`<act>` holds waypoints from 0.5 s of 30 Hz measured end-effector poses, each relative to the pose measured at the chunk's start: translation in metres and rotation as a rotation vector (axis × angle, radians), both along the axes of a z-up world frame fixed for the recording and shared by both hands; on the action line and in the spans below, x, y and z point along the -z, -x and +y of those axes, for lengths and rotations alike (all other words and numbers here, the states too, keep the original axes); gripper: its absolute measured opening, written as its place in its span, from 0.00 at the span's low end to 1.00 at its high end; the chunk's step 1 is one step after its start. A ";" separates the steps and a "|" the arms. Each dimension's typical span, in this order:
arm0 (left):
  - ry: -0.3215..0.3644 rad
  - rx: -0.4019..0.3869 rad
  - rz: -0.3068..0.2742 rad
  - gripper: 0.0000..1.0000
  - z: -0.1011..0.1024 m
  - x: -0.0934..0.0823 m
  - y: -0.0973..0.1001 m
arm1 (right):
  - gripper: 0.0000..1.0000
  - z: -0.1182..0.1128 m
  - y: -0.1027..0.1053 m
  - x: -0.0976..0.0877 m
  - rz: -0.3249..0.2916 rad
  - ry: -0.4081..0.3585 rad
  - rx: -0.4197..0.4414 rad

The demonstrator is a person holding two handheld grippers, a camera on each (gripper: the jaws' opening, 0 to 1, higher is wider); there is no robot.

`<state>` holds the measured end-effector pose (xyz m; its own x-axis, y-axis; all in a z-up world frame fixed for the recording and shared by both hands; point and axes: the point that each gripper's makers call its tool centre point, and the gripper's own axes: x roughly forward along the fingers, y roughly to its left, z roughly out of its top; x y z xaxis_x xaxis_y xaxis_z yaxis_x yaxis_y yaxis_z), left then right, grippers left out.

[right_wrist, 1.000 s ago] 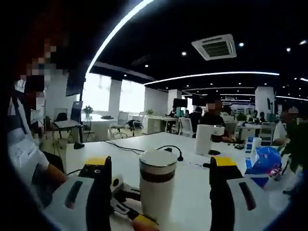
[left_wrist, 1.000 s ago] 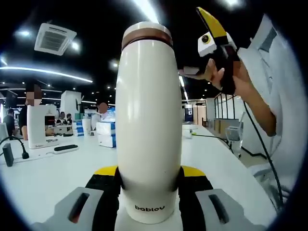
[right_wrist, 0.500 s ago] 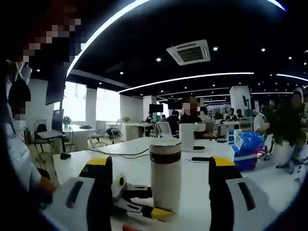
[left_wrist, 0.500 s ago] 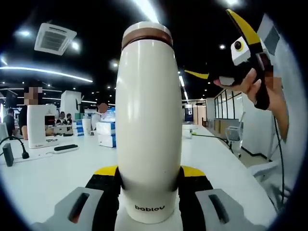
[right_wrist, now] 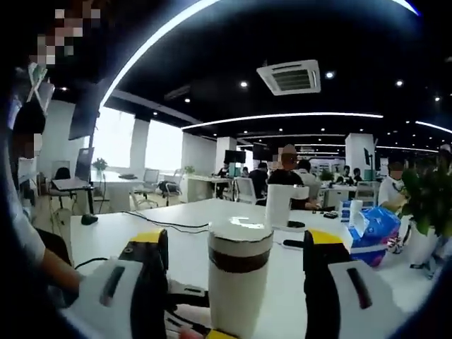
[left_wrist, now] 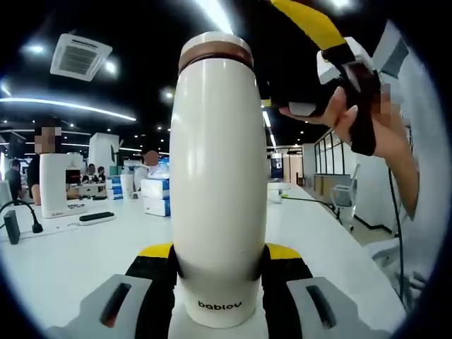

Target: Grasp the water cup twist off the cup lid place the cup lid on the table

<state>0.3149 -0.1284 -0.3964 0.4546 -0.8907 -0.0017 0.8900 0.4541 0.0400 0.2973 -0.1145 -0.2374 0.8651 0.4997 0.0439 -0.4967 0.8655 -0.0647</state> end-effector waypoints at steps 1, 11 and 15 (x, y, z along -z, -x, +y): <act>0.000 0.001 0.000 0.48 0.000 0.000 0.000 | 0.78 0.002 -0.002 -0.001 0.000 -0.001 -0.001; 0.000 0.002 0.000 0.48 0.000 0.000 0.001 | 0.64 0.000 -0.014 0.010 0.046 0.036 0.019; 0.000 0.002 -0.001 0.48 0.000 0.000 0.001 | 0.63 0.002 -0.015 0.009 0.036 0.051 0.025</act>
<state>0.3137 -0.1281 -0.3967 0.4530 -0.8915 -0.0010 0.8908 0.4526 0.0403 0.3119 -0.1130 -0.2462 0.8777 0.4790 -0.0129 -0.4781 0.8736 -0.0914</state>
